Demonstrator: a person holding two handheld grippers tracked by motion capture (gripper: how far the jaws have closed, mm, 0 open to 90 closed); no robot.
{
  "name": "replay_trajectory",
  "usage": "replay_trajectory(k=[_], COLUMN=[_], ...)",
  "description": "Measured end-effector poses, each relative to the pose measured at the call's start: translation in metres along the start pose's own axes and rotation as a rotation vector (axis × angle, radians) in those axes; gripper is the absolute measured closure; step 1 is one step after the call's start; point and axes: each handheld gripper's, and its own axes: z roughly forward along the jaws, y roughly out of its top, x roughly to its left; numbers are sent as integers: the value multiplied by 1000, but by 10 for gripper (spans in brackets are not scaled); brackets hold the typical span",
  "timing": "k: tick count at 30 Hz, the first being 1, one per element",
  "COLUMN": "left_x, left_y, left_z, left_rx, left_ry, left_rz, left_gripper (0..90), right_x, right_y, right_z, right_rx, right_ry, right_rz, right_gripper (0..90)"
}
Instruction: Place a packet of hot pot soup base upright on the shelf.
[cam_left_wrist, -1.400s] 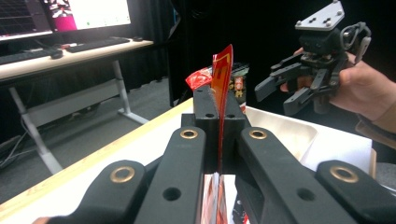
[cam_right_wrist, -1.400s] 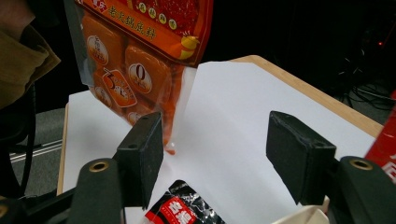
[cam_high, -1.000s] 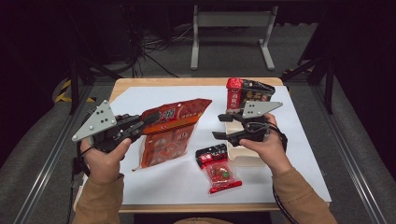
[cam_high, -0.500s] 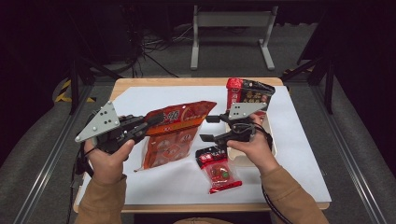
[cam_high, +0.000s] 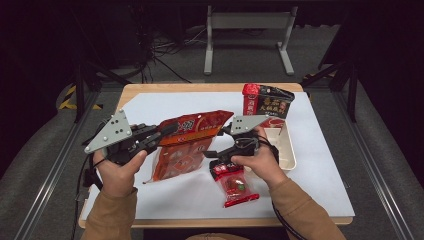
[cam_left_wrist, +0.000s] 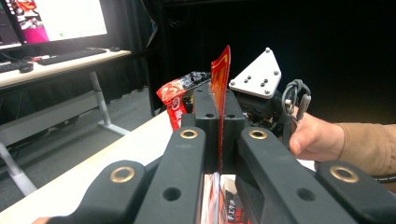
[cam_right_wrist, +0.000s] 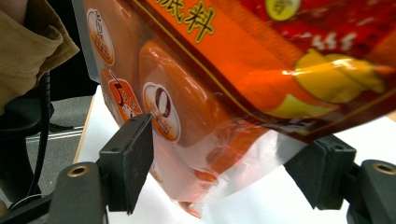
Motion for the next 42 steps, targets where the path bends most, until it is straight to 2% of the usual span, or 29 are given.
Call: replay_trajectory(k=[11,16,21,24,27,31,34,38,42], left_x=[-1,-1,-3,-2,-1,1,4,6,8], left_y=[0,0,1,1,1,0,-1,-2,-2], left_z=[0,0,-1,-2,-3,-5,-7,-9,-9], left_rx=[-18,-33,-48,-53,-60,-65,-72,-87,-84], left_ry=[-22,-39,-45,-45,-45,-38,-34,-34,-24], left_rz=[-1,10,17,16,7,6,2,-10,-14], left_gripper=[900,900,900,900,900,900,900,899,892], right_x=[0,-2,-2,-2,-1,1,3,5,5], right_y=[0,0,1,1,1,2,5,12,16], right_z=[8,10,9,8,6,3,-2,-8,-13], right_rx=[-34,-63,-83,-97,-100,-99,-85,-59,-48], right_ry=[39,95,124,144,171,202,189,216,195], right_rz=[-16,9,15,18,14,-7,-59,-64,-78], right_gripper=[261,296,334,373,454,638,677,696,698])
